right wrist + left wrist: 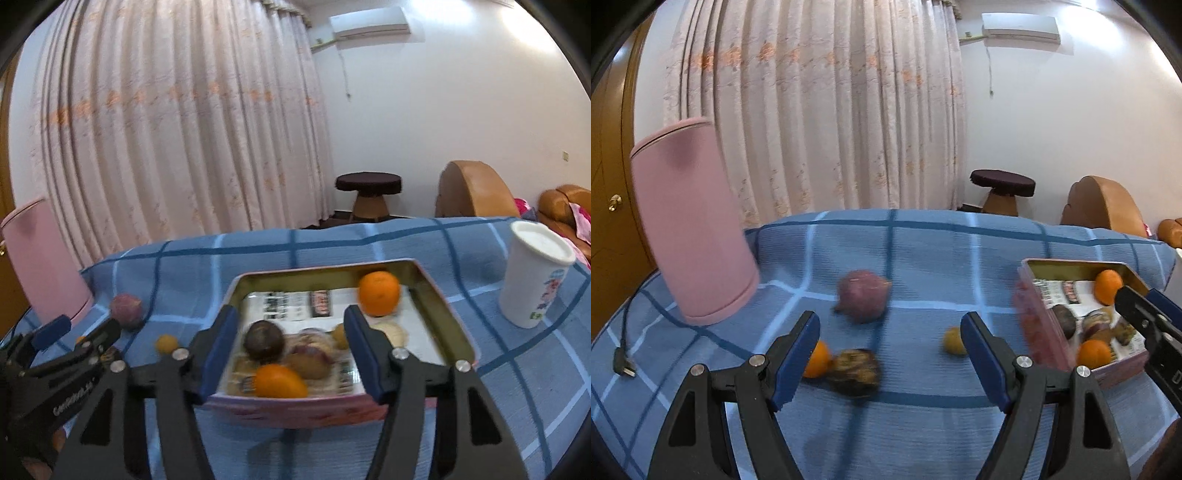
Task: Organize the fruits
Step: 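Withdraw both tools and move the right tool toward another yellow-green fruit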
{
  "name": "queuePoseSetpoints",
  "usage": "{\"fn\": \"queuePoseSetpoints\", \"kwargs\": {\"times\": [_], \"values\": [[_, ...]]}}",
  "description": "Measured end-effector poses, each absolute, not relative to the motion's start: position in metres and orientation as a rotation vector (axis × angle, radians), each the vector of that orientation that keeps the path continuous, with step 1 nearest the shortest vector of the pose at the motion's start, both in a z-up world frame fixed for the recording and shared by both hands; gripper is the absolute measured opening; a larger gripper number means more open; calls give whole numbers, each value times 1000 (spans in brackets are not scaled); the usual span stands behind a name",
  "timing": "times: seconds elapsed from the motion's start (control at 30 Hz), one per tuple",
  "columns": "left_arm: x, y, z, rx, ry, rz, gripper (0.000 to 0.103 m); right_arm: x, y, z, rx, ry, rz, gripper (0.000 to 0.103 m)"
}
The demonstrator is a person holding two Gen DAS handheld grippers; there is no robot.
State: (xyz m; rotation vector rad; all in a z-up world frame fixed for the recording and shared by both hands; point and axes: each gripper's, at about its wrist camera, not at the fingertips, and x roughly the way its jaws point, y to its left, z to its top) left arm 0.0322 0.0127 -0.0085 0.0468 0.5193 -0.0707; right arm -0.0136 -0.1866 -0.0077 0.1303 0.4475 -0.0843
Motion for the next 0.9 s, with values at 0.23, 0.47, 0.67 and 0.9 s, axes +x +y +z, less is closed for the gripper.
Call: {"fn": "queuePoseSetpoints", "kwargs": {"times": [0.23,0.47,0.67,0.9], "values": [[48,76,-10,-36,545,27,80,-1,-142,-12,80,488,-6,61],[59,121,-10,-74,546,177,80,35,-97,-24,29,602,50,54],[68,129,-17,-81,602,180,80,75,-70,-40,-12,744,43,49],[73,119,-22,-61,649,105,80,98,-68,-59,-15,880,24,44]]}}
